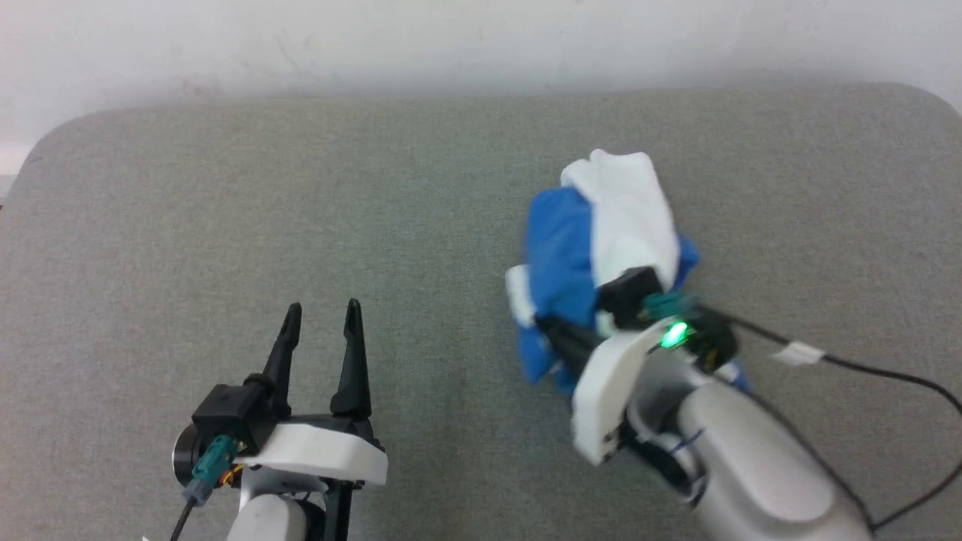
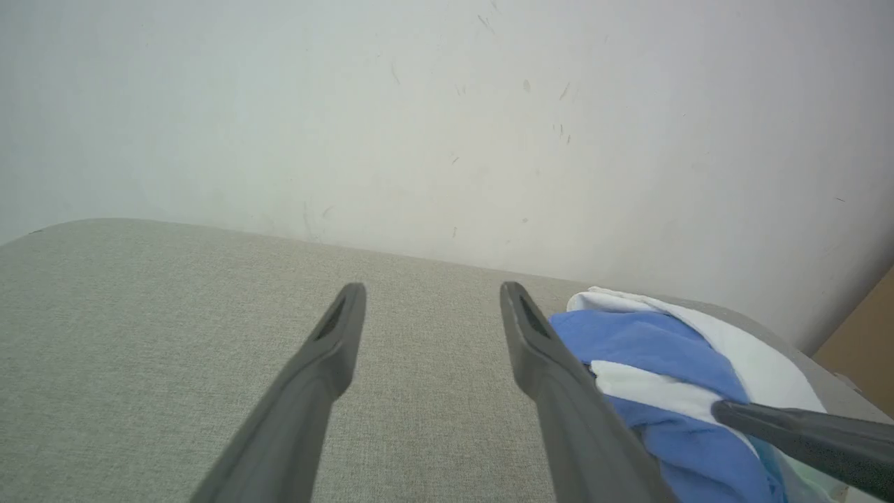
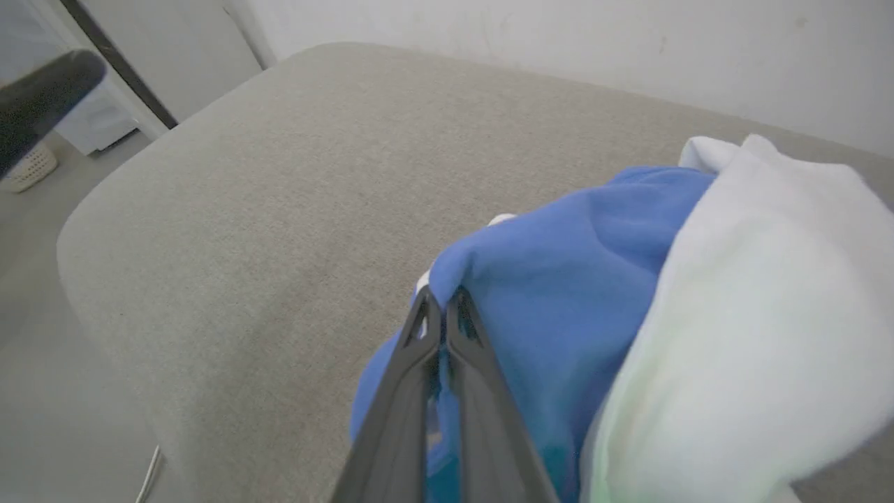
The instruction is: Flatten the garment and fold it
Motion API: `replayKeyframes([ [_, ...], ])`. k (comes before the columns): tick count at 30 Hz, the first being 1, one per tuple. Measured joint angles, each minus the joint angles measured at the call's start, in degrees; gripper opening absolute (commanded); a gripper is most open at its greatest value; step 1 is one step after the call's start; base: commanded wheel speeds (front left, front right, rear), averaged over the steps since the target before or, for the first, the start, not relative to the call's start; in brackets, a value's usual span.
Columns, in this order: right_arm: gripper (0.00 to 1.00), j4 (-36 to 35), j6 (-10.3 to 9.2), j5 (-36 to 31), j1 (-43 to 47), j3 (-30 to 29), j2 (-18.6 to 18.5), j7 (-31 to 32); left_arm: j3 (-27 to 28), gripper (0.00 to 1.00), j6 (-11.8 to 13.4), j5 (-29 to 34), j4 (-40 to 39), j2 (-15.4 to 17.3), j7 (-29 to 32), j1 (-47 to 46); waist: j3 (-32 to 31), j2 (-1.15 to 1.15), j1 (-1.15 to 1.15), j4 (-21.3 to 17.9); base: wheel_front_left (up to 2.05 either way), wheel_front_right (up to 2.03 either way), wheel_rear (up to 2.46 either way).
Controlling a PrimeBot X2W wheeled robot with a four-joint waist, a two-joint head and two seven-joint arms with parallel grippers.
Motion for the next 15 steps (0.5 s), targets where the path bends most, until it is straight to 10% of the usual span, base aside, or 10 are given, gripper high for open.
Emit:
replayKeyframes([
  [5, 0.0, 0.7, 0.0, 2.0, 2.0, 5.5, 1.1, 0.6, -0.2, 1.0, 0.0, 0.0, 0.0, 0.0, 0.0, 0.0, 0.7, 0.0, 0.0, 0.2, 0.0, 0.0, 0.0],
  [7, 1.0, 2.7, 0.0, 1.8, 4.4, 6.9, 0.8, -0.1, -0.3, 1.0, 0.0, 0.0, 0.0, 0.0, 0.0, 0.0, 1.4, 0.0, 0.01, 0.3, 0.0, 0.0, 0.0],
  [15, 1.0, -2.1, 0.0, -0.5, 7.7, 1.8, 0.0, -8.8, 0.2, 1.0, 0.3, 0.0, 0.1, 0.0, 0.0, 0.2, 1.7, 0.0, 0.01, -0.7, 0.0, 0.0, 0.0],
])
